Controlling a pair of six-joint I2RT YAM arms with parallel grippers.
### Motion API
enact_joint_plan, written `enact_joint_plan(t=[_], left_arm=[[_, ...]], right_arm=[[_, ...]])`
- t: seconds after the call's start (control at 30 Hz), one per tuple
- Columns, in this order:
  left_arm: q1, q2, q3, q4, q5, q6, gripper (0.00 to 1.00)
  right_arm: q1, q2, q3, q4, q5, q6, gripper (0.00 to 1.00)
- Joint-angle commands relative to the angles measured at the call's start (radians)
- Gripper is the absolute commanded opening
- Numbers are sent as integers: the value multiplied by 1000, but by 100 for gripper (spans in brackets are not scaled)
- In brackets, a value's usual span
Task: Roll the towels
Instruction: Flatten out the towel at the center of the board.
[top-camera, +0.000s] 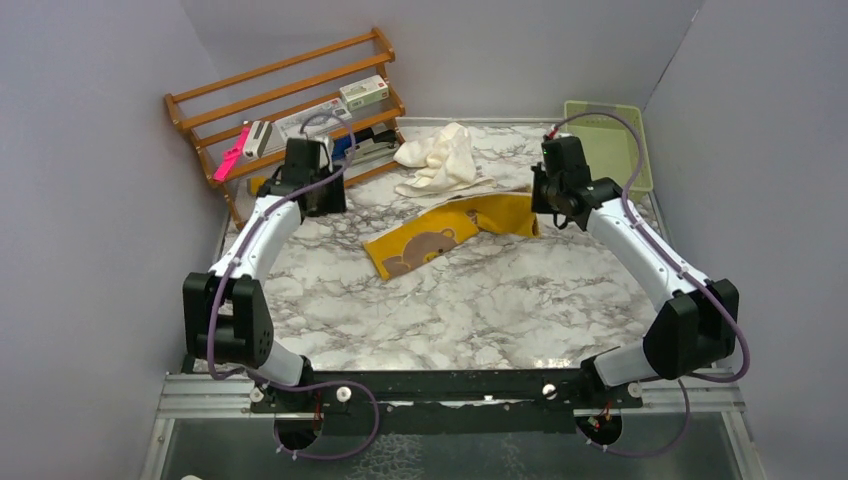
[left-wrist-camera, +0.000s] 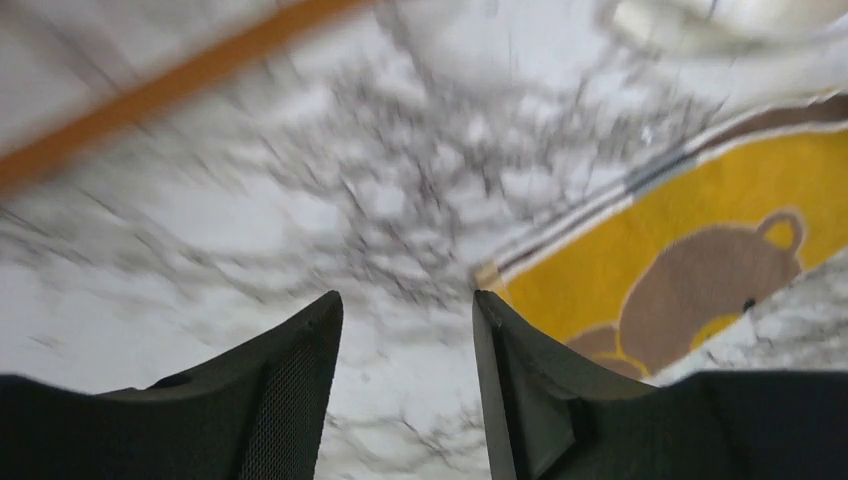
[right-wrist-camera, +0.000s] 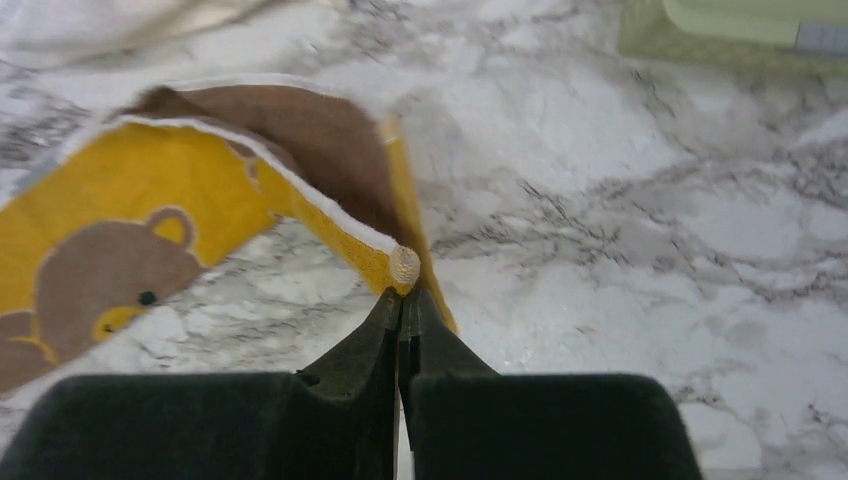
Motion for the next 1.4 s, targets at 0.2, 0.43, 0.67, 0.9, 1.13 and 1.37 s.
enact_joint_plan(t=[0.2, 0.43, 0.67, 0.9, 1.13, 1.37], left_arm=[[-176, 77, -303, 190, 171, -213, 74], [-219, 155, -275, 192, 111, -221, 68], [-219, 157, -304, 181, 64, -257, 66], [-219, 178, -312, 207, 83, -287, 66], [-219, 239, -325, 248, 117, -306, 52], [-217, 225, -296, 247, 97, -309, 15]], right_arm=[[-73, 5, -75, 37, -123, 21, 1], [-73, -7, -94, 40, -130, 18, 1], [-75, -13, -114, 50, -136, 11, 1], [-75, -6, -110, 56, -153, 8, 1], [-75, -22, -118, 56, -147, 4, 1], [-75, -22, -120, 57, -151, 1, 1]])
